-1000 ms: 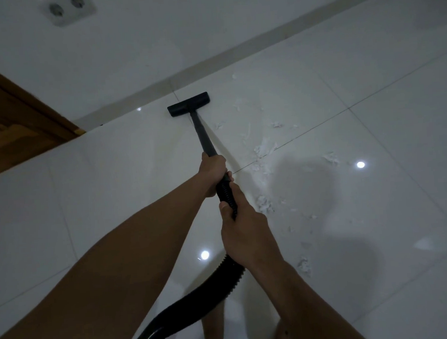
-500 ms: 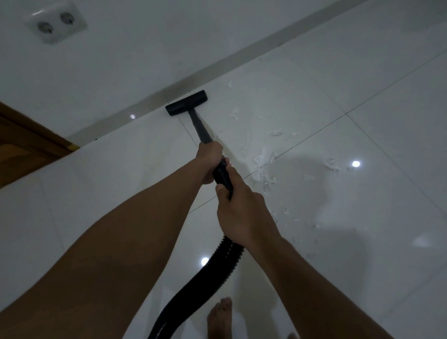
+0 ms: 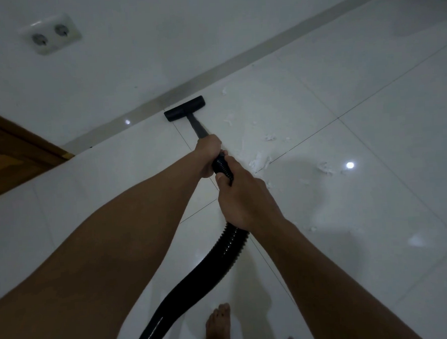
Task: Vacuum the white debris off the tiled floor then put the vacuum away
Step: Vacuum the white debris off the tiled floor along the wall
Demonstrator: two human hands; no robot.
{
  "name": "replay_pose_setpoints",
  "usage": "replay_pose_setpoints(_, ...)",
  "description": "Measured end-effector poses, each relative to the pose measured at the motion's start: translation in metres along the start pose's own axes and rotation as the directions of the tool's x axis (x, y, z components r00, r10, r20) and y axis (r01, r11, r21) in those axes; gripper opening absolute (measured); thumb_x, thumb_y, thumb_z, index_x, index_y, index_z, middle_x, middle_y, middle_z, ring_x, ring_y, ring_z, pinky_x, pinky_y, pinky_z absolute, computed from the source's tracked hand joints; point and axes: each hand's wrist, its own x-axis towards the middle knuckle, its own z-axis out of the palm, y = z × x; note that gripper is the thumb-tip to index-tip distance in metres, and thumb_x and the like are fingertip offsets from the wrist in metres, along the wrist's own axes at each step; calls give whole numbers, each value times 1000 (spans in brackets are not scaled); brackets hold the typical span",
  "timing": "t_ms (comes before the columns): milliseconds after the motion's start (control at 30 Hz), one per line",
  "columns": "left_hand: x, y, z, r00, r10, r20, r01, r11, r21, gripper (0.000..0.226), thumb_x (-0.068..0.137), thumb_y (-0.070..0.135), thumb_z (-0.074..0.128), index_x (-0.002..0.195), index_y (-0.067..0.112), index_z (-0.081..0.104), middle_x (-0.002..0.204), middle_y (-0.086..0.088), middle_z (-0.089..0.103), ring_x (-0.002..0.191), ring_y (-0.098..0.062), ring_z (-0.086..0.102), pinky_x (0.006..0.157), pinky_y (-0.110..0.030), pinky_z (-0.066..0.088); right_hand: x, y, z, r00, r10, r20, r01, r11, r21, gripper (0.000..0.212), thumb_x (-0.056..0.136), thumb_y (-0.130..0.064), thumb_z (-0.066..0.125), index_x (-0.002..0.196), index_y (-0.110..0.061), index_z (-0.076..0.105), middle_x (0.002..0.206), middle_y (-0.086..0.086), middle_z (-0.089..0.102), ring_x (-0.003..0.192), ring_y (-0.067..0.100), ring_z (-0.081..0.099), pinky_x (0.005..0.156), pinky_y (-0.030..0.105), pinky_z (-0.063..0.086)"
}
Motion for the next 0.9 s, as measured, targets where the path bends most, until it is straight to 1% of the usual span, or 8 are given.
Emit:
replay_pose_setpoints(133,-10,-4,13,1000,-9,8,9,1000,-16,13,97,7,36,93,8,49,67,-6,53,57,-14,49,59,-26,46,-8,7,-13,1000,-12,3,12,999,-32,53,108,-36,35,159,-35,20,118,1,66,99,18,62,82,32,43)
replay_pose_setpoints(200,-16,-7,20,1000,-16,17,17,1000,-24,13,97,8,37,94,7,49,66,-6,53,56,-14,49,57,-26,45,-13,11,-21,1000,-14,8,15,999,-50,52,108,-37,34,159,-35,20,117,0,66,102,20,63,86,35,46)
replay_pose_setpoints(267,-21,-12,28,1000,-18,22,18,999,-29,13,97,8,37,92,7,49,66,-5,53,55,-14,49,55,-26,45,-19,17,-27,1000,-14,18,15,998,-61,52,108,-37,33,159,-36,19,117,1,66,104,21,63,88,36,46)
replay_pose_setpoints(400,-31,-24,42,1000,-22,12,23,1000,-20,14,98,8,37,91,8,49,66,-5,52,55,-13,49,55,-25,45,-34,31,-37,999,0,35,3,998,-65,54,108,-38,33,160,-37,15,128,3,63,113,23,60,90,35,42)
replay_pose_setpoints(533,-44,-36,57,1000,-22,12,22,1000,-16,13,99,8,37,90,9,48,67,-5,52,55,-12,50,54,-25,45,-49,45,-49,999,7,43,-5,998,-61,55,108,-38,33,160,-39,14,130,3,62,115,23,59,89,34,41)
replay_pose_setpoints(633,-52,-45,68,1000,-20,12,20,999,-27,12,99,8,36,92,9,46,69,-5,51,56,-12,49,53,-25,45,-60,55,-58,999,-2,45,5,998,-66,55,108,-38,33,160,-37,15,133,3,62,118,25,58,95,37,42)
replay_pose_setpoints(767,-62,-58,81,1000,-17,4,17,1000,-25,11,100,8,35,95,10,45,71,-6,51,55,-12,49,50,-25,45,-75,70,-67,999,-9,46,12,998,-60,54,107,-37,34,159,-38,19,121,4,65,109,25,62,96,40,47)
replay_pose_setpoints(900,-71,-70,96,1000,-26,-2,26,1000,-18,9,100,9,37,95,11,44,72,-5,51,56,-11,50,53,-24,47,-86,87,-75,999,-7,38,9,999,-46,54,106,-38,34,158,-40,19,117,5,67,106,26,64,97,45,50)
